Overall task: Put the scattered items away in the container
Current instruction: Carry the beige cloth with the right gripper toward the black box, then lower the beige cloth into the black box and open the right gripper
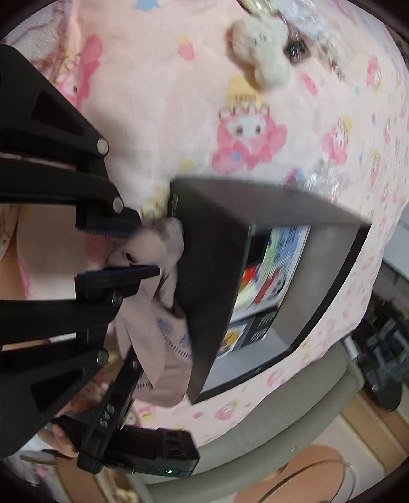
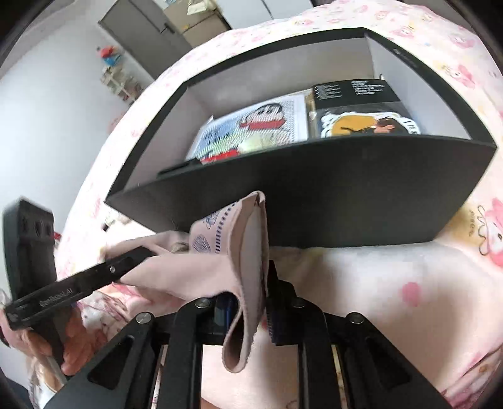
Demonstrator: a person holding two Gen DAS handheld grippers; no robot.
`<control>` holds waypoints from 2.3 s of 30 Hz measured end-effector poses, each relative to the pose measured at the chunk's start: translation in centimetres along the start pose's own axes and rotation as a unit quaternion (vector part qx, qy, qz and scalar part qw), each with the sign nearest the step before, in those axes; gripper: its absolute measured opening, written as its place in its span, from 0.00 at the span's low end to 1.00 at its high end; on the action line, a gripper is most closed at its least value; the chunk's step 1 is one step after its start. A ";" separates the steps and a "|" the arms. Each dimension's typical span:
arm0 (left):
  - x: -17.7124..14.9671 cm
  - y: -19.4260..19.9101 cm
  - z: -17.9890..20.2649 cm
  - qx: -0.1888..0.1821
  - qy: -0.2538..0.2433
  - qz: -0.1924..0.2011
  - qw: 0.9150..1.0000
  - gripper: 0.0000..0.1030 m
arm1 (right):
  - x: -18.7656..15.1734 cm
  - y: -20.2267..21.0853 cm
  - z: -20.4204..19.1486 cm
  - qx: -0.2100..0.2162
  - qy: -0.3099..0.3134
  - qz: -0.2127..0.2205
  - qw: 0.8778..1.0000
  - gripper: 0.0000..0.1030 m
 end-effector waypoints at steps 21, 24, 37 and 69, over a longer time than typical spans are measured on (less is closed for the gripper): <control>-0.5 -1.5 1.7 -0.010 -0.044 -0.026 0.999 0.04 | 2.2 1.8 2.5 0.033 -0.030 -0.006 0.999 0.09; 0.8 0.9 3.4 -0.039 -0.048 -0.001 0.998 0.04 | 4.3 4.4 1.4 0.047 -0.005 0.025 0.999 0.09; 11.0 -3.9 11.2 -0.028 -0.088 0.030 0.995 0.04 | 12.7 2.3 2.8 -0.027 0.070 -0.002 0.997 0.11; 8.3 -8.0 10.4 0.041 -0.077 -0.070 0.994 0.18 | 12.7 4.5 5.7 -0.029 0.048 -0.023 0.998 0.25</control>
Point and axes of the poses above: each gripper's, at about its wrist camera, not at the fingertips, and y roughly against the way its jaws point, z to its right, x to its top, the point moved 6 cm from there along -y, roughly the way its jaws point, and after that the axes turned 14 degrees about z, right-handed, at the moved point
